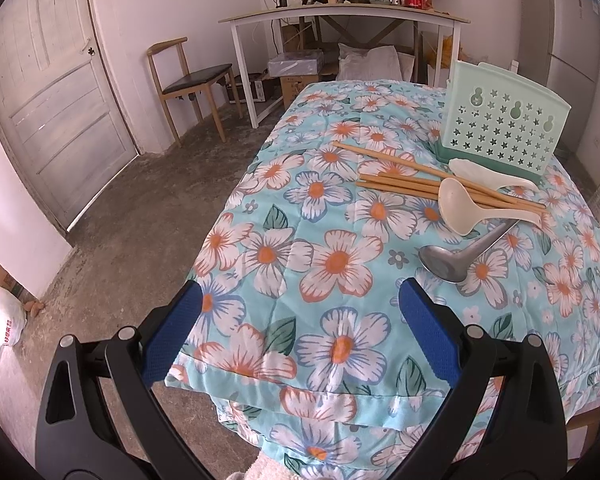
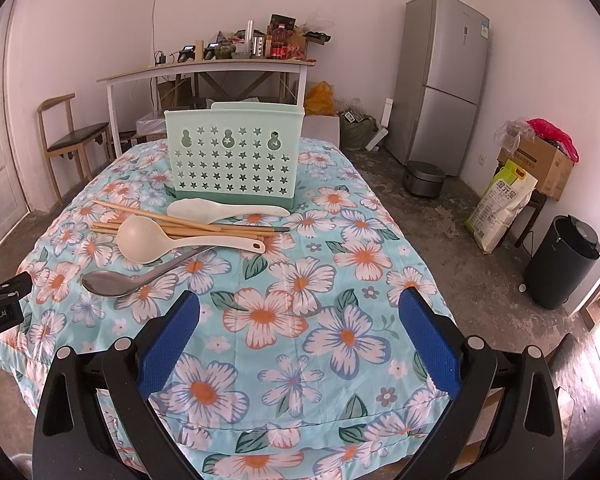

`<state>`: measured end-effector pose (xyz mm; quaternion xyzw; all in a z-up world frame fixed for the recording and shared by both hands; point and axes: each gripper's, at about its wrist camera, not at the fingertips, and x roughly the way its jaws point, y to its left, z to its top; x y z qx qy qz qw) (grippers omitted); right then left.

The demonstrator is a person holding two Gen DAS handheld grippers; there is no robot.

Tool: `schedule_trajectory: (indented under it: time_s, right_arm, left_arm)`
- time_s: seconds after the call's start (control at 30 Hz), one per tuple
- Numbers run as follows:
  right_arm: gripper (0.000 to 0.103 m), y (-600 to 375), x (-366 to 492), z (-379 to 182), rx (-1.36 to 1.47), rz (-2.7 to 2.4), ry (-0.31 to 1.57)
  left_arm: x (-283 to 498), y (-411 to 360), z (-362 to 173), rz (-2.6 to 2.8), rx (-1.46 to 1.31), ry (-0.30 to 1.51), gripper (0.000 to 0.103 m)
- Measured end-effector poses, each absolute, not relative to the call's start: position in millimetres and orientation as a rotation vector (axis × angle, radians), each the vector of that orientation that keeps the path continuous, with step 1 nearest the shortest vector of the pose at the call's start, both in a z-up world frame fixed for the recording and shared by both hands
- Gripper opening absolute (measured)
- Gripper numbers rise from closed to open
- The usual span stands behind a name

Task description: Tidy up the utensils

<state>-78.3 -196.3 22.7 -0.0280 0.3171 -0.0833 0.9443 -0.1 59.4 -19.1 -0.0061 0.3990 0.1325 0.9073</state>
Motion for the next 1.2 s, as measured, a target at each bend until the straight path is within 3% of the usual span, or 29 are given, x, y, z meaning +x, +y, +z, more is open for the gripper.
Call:
schedule_trajectory:
  time_s: [0.5,0.83,1.2]
  right_arm:
    - [0.097,-203,-70,11,-0.027,-0.160,0.686]
    - [0.097,-211,-46,-18,0.023,-0.130,0.759]
    - [0.097,-213,-19,-45,0.063,-0.070,0.821]
  left_arm:
    - [19,50,-35,0.242,0.022,0.882,0.095]
    - [55,27,-79,0.120,0.090,1.008,0.095]
    - [68,36,-94,-0.014,0.010,0.956,0.096]
